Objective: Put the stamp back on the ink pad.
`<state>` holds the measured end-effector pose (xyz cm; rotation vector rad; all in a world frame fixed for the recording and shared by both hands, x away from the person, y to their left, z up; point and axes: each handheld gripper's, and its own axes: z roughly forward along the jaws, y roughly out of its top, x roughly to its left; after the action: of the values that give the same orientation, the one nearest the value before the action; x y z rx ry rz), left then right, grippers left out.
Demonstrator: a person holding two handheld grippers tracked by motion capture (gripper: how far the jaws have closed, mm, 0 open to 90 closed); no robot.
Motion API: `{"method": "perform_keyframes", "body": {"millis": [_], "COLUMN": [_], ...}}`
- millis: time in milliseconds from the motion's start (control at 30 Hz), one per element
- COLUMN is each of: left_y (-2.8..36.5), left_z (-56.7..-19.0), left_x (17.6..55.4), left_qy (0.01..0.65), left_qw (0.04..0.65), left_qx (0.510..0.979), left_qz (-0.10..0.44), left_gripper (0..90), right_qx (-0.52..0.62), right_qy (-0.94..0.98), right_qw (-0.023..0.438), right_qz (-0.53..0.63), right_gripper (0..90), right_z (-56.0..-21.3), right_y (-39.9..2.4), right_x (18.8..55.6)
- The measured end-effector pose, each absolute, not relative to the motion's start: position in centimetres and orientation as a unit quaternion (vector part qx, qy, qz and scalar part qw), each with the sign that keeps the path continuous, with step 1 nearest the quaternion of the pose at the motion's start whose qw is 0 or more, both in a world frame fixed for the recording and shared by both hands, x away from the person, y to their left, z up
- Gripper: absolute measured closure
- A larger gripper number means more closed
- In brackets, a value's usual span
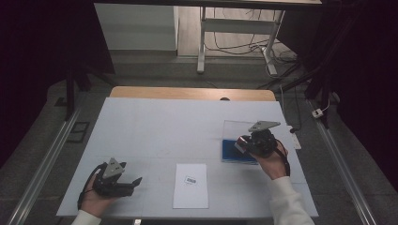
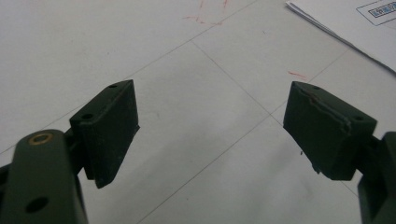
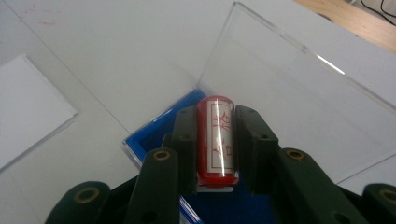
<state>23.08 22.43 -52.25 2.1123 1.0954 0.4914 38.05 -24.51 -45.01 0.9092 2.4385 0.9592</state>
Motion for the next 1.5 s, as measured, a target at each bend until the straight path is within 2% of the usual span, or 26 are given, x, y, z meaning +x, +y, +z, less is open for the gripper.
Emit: {"method": "perform_keyframes", "body": {"millis": [867,900,1000,1133,1333,1500], "left_y": [22.4,22.4,22.4,22.4,22.4,22.4], "left_z": [-52.3,-52.4,-52.4,-52.3,-52.3,-52.2], "left_x": [23.1,23.1,23.1,23.1,23.0,23.0], "left_qy": [0.421,0.420,0.421,0.422,0.423,0.423], "left_qw": [0.346,0.345,0.345,0.347,0.349,0.353], "left_qx": [0.817,0.818,0.817,0.817,0.814,0.814], "left_qz": [0.188,0.188,0.188,0.188,0.189,0.187], "left_gripper": [18.1,18.1,18.1,18.1,18.1,17.9], "right_qx": [0.317,0.316,0.323,0.329,0.327,0.317], "right_qy": [0.884,0.884,0.876,0.862,0.841,0.837], "right_qw": [0.177,0.177,0.183,0.189,0.206,0.209], "right_qz": [0.293,0.295,0.308,0.337,0.378,0.393], "right_gripper": [69.0,67.9,52.0,41.6,33.7,33.4], "right_z": [-47.0,-47.0,-46.8,-46.3,-45.4,-45.5], "right_y": [-23.8,-23.8,-24.0,-24.4,-25.2,-26.3], "right_x": [38.7,38.7,38.6,38.1,36.3,34.7]}}
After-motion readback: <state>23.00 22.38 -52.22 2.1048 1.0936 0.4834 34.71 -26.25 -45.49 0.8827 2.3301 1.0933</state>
